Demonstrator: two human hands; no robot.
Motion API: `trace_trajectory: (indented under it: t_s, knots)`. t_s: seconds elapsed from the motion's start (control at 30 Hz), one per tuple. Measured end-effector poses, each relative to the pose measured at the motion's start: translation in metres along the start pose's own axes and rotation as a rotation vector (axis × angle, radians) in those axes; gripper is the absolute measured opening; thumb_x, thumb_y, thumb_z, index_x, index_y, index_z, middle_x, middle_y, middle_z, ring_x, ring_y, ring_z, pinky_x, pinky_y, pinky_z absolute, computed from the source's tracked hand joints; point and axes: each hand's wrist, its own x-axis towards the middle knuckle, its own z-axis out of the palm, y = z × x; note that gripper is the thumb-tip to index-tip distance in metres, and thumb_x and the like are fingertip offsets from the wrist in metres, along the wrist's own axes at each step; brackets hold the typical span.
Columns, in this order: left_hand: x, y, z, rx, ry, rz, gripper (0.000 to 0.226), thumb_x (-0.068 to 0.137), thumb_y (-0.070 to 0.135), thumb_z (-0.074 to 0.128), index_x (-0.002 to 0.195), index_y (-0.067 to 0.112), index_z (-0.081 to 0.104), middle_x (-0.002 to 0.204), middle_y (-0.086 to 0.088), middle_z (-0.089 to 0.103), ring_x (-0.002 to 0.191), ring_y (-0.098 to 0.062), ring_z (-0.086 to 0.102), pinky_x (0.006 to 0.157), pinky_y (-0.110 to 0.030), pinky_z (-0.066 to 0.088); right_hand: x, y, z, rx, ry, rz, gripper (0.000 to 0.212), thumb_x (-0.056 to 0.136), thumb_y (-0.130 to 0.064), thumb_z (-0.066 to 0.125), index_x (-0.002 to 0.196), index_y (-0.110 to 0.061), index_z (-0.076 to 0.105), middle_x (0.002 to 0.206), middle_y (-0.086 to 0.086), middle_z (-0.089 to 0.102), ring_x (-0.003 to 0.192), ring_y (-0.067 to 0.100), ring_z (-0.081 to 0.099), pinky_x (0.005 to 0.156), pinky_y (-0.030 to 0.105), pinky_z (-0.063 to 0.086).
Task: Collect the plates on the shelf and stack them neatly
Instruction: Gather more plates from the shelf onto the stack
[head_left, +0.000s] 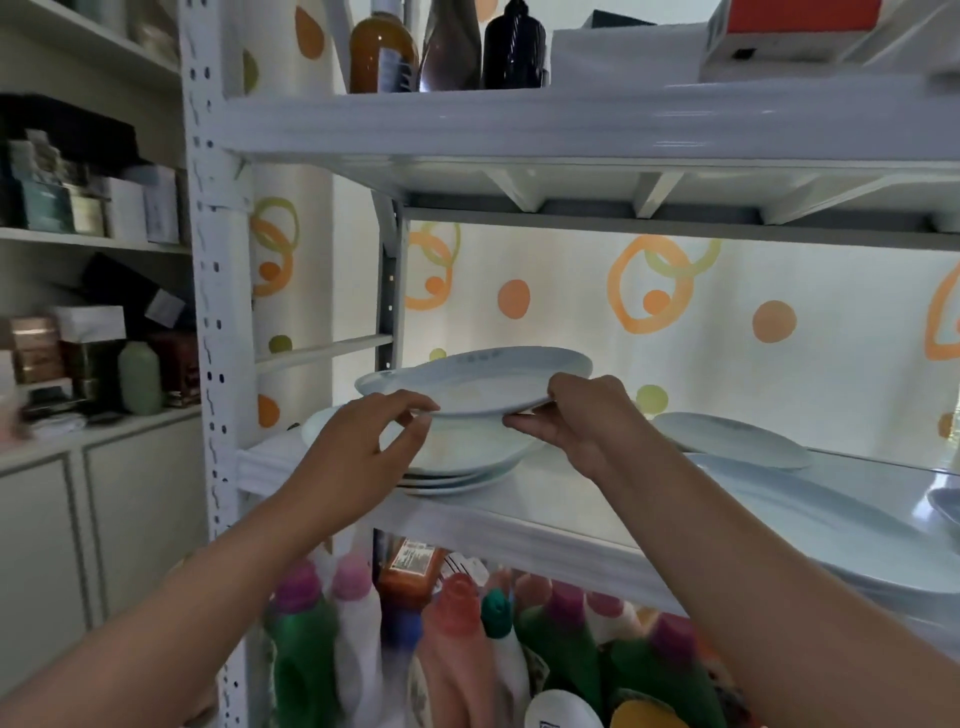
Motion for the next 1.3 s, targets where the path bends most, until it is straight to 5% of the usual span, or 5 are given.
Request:
trace_trajectory:
  t_s: [0.17,0.33,0.6,0.77,1.3]
  knots:
    - [-0.012,-0.024,-0.021,0.081,0.107,-0.005,0.025,0.098,0.027,0.044,0.109,0.026,0.066,0.102,0.01,0.067,0.092,0.005,0.053,0.079,-0.002,0.034,0.003,0.01,0.032,-0.083,-0.07,0.047,0.038,0.082,0.014,0.037,0.118,0.004,0.046,0.091,0.017,0.059,0.057,0.027,0.068,0.065,0.034,0.061]
    - [-0.026,-0.039,-0.033,0.128,0.158,0.002,0.022,0.096,0.026,0.047,0.109,0.028,0.065,0.095,0.02,0.061,0.093,0.002,0.053,0.09,-0.024,0.037,0.005,0.018,0.048,-0.178,-0.098,0.126,0.022,0.085,0.015,0.039,0.104,0.005,0.039,0.075,0.021,0.057,0.078,0.038,0.069,0.055,0.03,0.06]
    - [-0.035,-0.061,-0.032,0.151,0.107,0.033,0.036,0.091,0.044,0.036,0.115,0.034,0.061,0.106,0.018,0.058,0.106,0.021,0.038,0.089,-0.004,0.028,0.014,0.025,0.04,-0.479,-0.08,0.067,0.025,0.085,-0.003,0.063,0.106,0.009,0.056,0.064,0.015,0.06,0.038,0.012,0.056,0.043,0.018,0.052]
    - [-0.032,-0.064,-0.026,0.16,0.117,0.053,0.046,0.087,0.052,0.029,0.116,0.033,0.06,0.106,0.013,0.059,0.102,0.002,0.044,0.093,-0.024,0.034,0.016,0.025,0.035,-0.52,-0.101,0.066,0.027,0.082,-0.003,0.066,0.104,0.01,0.056,0.061,0.015,0.059,0.039,0.012,0.056,0.04,0.017,0.05]
    - [-0.015,-0.04,-0.017,0.255,0.338,-0.098,0.05,0.081,0.048,0.028,0.093,0.023,0.07,0.096,-0.001,0.056,0.094,-0.017,0.045,0.081,-0.034,0.036,0.013,0.007,0.016,-0.651,-0.207,0.046,0.033,0.089,-0.003,0.048,0.119,0.011,0.049,0.067,0.015,0.065,0.047,0.018,0.059,0.041,0.02,0.049]
